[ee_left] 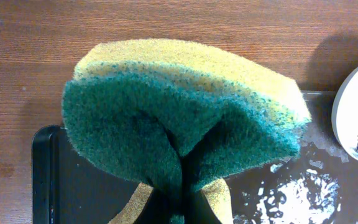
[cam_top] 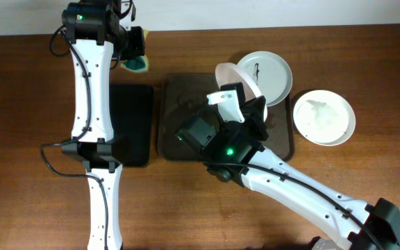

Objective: Clean dirty plates on tray and stack at the side

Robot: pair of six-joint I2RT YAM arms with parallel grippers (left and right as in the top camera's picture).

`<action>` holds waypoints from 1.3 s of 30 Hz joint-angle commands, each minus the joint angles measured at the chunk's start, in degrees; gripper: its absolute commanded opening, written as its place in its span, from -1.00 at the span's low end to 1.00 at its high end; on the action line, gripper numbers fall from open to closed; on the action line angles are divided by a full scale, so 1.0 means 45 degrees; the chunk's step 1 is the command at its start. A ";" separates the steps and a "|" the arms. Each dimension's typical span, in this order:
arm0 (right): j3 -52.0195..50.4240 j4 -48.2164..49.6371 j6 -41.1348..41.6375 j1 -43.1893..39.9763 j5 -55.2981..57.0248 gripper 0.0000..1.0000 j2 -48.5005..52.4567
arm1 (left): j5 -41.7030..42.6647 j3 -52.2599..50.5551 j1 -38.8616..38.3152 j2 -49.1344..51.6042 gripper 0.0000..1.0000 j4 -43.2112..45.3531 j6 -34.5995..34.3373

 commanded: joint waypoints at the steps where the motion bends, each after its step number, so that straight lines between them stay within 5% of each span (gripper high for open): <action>1: 0.0151 0.0005 0.0209 0.0107 0.1229 -0.92 -0.0053 | -0.0141 0.0044 0.0087 -0.0578 -1.00 0.0034 -0.0112; 6: 0.0151 0.0000 0.0248 0.0078 -0.0301 -0.92 -0.0053 | -0.0141 0.0044 0.0087 -0.0578 -1.00 0.0034 -0.0112; 11: 0.0151 0.0073 0.0238 -0.0947 -0.8806 -0.92 -0.0053 | -0.0141 0.0044 0.0087 -0.0578 -1.00 0.0034 -0.0112; 15: 0.0155 0.0646 -0.0170 -0.3871 -1.5771 -0.92 -0.0078 | -0.0141 0.0044 0.0087 -0.0578 -1.00 0.0034 -0.0112; 20: 0.0155 0.0695 -0.0471 -0.8291 -2.0312 -0.92 -0.0228 | -0.0141 0.0044 0.0087 -0.0578 -1.00 0.0029 -0.0112; 25: 0.0155 -0.0321 -0.0374 -1.3658 -2.0701 -0.92 -0.0209 | -0.0141 0.0044 0.0087 -0.0578 -1.00 0.0034 -0.0112; 29: 0.0151 -0.0471 -0.0379 -1.6111 -1.8850 -0.92 0.0199 | -0.0146 0.0044 0.0087 -0.0578 -1.00 0.0034 -0.0112; 37: 0.0141 0.0107 -0.0374 -1.6500 -1.6927 -0.92 0.2803 | -0.0141 0.0044 0.0087 -0.0578 -1.00 0.0029 -0.0112; 38: 0.0141 0.0155 -0.0374 -1.6500 -1.7005 -0.70 0.3031 | -0.0141 0.0044 0.0087 -0.0578 -1.00 0.0034 -0.0112; 39: 0.0146 0.0214 -0.0379 -1.6490 -1.7272 -0.12 0.3133 | -0.0141 0.0044 0.0087 -0.0578 -1.00 0.0034 -0.0112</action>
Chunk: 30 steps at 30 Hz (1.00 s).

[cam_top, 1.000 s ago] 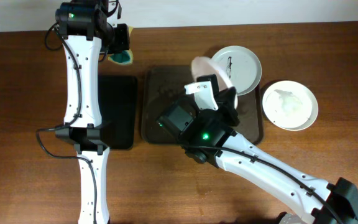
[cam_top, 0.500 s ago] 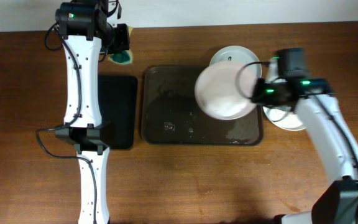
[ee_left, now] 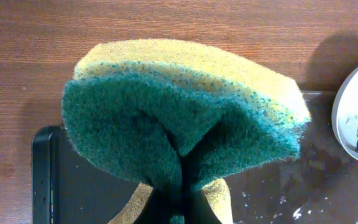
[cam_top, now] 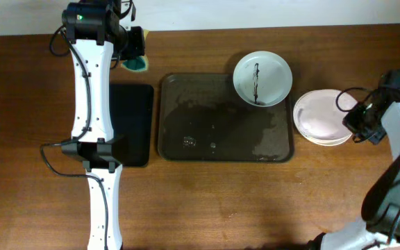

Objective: Clean dirty plates on tray and stack at the side
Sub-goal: 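Carry the plate right and stack it on the cleaned plate, then drag the last plate to the tray center with the right gripper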

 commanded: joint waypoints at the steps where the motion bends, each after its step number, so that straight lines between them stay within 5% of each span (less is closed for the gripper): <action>1: 0.0199 0.0126 -0.0083 0.0000 -0.0325 0.03 0.0257 | -0.0141 0.0044 0.0087 -0.0578 -1.00 0.0034 -0.0107; 8: 0.2331 -0.0160 -0.1467 0.1443 -0.4274 0.21 0.0097 | -0.0131 0.0044 0.0083 -0.0578 -1.00 0.0034 -0.0107; 15: 0.2312 0.1088 0.1229 0.4605 -0.2210 0.09 0.1409 | -0.0141 0.0044 -0.0078 -0.0578 -1.00 0.0034 -0.0107; 22: 0.2312 0.2487 0.1336 0.5906 -0.2113 0.06 0.3623 | -0.0141 0.0044 -0.0078 -0.0578 -1.00 0.0034 -0.0102; 30: 0.2336 0.0107 0.0520 0.7451 -0.3813 -0.56 0.3847 | -0.0141 0.0044 -0.0078 -0.0578 -1.00 0.0034 -0.0107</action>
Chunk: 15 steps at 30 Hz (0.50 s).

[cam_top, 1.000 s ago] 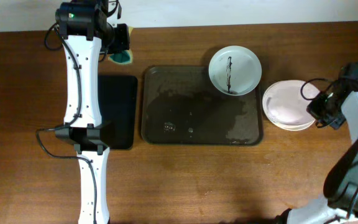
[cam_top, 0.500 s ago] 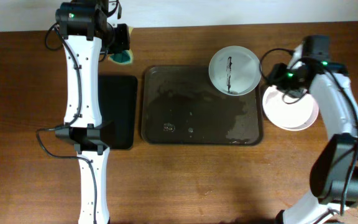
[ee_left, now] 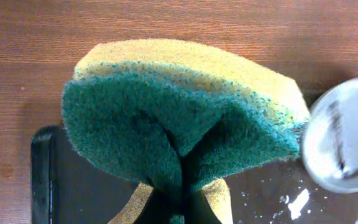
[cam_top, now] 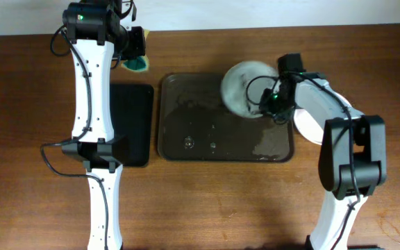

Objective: Clean dirty plates on tray and stack at the side
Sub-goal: 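Drag the last plate to the tray center with the right gripper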

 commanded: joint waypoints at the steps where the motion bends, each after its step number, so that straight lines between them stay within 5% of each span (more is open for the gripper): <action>1: 0.0078 -0.1258 -0.0296 0.1054 -0.1049 -0.56 0.0209 | -0.0141 0.0039 -0.0039 -0.0578 -1.00 0.0029 -0.0107; 5: 0.0505 -0.3944 -0.1122 0.2225 -0.1627 -0.53 -0.0034 | -0.0141 0.0039 -0.0039 -0.0578 -1.00 0.0034 -0.0107; 9: 0.1520 -0.4532 -0.2336 0.2278 -0.0714 0.12 -0.0461 | -0.0141 0.0039 -0.0039 -0.0578 -1.00 0.0034 -0.0107; 12: 0.1919 -0.3254 -0.4493 0.2025 0.0374 0.33 -0.0457 | -0.0141 0.0039 -0.0039 -0.0578 -1.00 0.0029 -0.0107; 15: 0.1914 -0.1729 -0.6329 0.1962 0.0364 0.33 -0.0199 | -0.0136 0.0039 -0.0039 -0.0578 -1.00 0.0034 -0.0107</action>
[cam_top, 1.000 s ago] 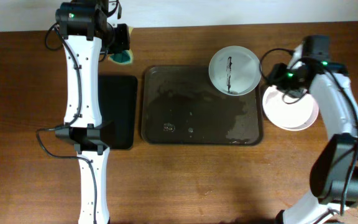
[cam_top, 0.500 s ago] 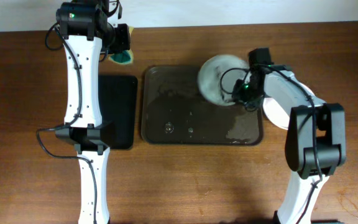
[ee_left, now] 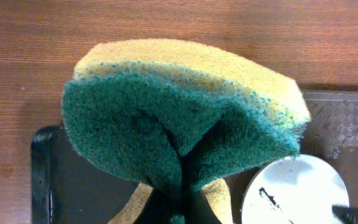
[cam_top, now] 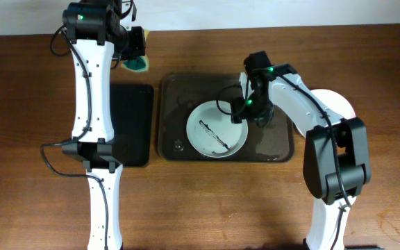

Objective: Clean dirty plates on tray and stack at the side
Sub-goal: 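Drag the last plate to the tray center with the right gripper, then bring the sponge down onto the last plate with the left gripper, then scrub the last plate with the sponge while the right gripper holds it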

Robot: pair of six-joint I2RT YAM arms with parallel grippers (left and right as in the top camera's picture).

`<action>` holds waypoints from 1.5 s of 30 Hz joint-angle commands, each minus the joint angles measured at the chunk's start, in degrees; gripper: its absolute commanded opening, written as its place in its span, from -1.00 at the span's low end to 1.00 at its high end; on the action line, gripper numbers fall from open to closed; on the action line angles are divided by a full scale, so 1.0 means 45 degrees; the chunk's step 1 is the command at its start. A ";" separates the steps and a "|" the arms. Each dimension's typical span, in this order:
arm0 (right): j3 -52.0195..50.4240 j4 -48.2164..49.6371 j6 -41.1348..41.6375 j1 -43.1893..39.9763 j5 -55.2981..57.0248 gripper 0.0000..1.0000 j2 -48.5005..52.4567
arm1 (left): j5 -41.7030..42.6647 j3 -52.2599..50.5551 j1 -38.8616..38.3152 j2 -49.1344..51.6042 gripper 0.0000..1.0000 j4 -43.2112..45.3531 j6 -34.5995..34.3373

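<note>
A white dirty plate [cam_top: 216,130] with a black streak lies flat in the middle of the wet brown tray [cam_top: 179,90]. My right gripper [cam_top: 244,104] is at its far right rim, shut on it. The same dirty plate [ee_left: 297,190] shows at the lower right of the left wrist view. My left gripper [cam_top: 136,61] hangs over the table beyond the black tray, shut on a yellow and green sponge [ee_left: 185,118] that is folded and hides the fingers. A stack of clean white plates [cam_top: 342,110] sits right of the tray, partly under my right arm.
A black tray [cam_top: 132,125] lies left of the brown tray, under my left arm. Water droplets and white residue lie on the brown tray [ee_left: 344,121]. The rest is bare wooden table [cam_top: 33,173].
The dirty plate was at the tray's far right corner with my right gripper at it. Now it lies in the middle of the tray, with the gripper moved left with it. The left arm is unchanged.
First my right gripper held a tilted plate over the tray, with a streaked plate in the far right corner. Then that arm was at the stack on the right, which had gained a plate. Then it was at the streaked plate, which now lies mid-tray. The left gripper held the sponge throughout.
</note>
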 commanded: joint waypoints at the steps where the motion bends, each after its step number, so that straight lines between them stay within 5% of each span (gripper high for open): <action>1: 0.0199 0.0996 -0.2773 -0.0068 0.0306 0.26 0.0019 | -0.0136 0.0044 -0.0039 -0.0578 -1.00 0.0029 -0.0112; 6: 0.0199 0.1243 -0.3546 -0.0073 -0.0792 0.11 0.0957 | -0.0136 0.0044 -0.0039 -0.0578 -1.00 0.0029 -0.0112; 8: 0.0199 0.1384 -0.3429 -0.0073 -0.0933 -0.26 0.1141 | -0.0141 0.0044 -0.0039 -0.0578 -1.00 0.0034 -0.0112; 11: 0.0199 0.1457 -0.2803 -0.0087 -0.0865 -0.51 0.1447 | -0.0136 -0.0117 -0.0044 -0.0578 -1.00 0.0034 -0.0112; 14: 0.0199 0.1350 -0.0520 -0.0194 -0.0826 -0.92 0.1462 | -0.0126 -0.0461 -0.0044 -0.0578 -1.00 0.0034 -0.0117; 20: -0.0015 0.0583 0.5139 -0.0413 -0.0831 -0.92 0.1467 | -0.0073 -0.1875 -0.0690 -0.0578 -1.00 0.0379 -0.0117; 28: -0.2254 0.3079 0.3206 -0.0559 -0.4265 -0.92 0.1467 | 0.1122 -0.5702 -0.2817 -0.0578 -1.00 0.2739 0.0685; 45: -0.2302 0.3211 0.3181 -0.0583 -0.4303 -0.92 0.1467 | 0.2040 -1.3007 -0.4235 -0.0573 -1.00 0.4736 0.1209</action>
